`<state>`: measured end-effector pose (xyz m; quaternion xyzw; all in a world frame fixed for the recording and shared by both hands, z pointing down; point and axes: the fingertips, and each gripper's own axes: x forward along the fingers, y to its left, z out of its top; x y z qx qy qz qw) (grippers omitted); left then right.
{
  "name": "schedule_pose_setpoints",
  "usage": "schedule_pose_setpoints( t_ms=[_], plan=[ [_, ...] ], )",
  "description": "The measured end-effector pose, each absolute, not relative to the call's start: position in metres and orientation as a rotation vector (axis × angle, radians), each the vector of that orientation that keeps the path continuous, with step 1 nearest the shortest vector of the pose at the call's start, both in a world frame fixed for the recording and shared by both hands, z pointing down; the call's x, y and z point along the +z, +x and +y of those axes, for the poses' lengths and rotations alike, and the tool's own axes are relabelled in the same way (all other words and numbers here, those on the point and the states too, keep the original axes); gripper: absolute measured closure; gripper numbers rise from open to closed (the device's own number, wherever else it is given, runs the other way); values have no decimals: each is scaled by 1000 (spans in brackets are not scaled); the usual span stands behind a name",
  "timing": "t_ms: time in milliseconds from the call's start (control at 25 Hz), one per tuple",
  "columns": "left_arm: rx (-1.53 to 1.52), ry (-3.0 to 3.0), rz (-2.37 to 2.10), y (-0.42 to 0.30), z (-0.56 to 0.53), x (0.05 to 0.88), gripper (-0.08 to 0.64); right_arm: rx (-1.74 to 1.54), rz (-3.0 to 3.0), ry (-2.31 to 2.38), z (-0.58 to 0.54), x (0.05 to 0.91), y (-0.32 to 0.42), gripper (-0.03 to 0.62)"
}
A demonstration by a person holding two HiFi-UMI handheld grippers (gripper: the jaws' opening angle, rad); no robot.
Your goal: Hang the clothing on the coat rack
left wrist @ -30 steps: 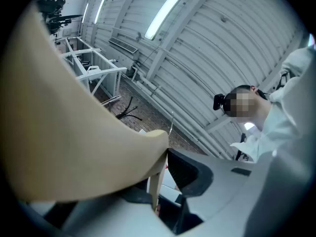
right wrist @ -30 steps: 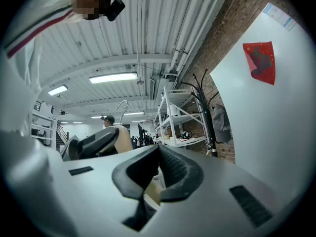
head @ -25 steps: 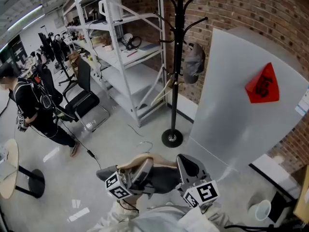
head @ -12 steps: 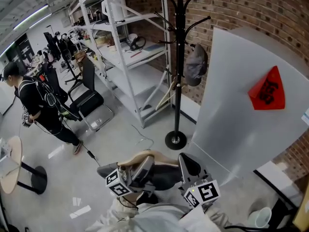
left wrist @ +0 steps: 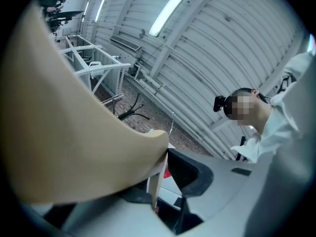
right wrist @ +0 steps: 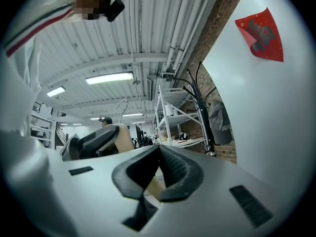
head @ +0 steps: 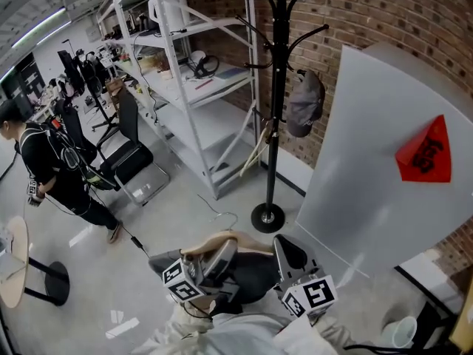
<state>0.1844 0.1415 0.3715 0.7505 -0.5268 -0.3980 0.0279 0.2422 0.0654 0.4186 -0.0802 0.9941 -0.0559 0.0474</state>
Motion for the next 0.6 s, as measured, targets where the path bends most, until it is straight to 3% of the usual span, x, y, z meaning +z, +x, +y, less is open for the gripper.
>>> schedule_pose_setpoints(
  t_ms=[600],
  plan=[
    [-1262,2341,-1454,56,100,375,460,-143,3038,-429,32,416,127,568]
  ],
)
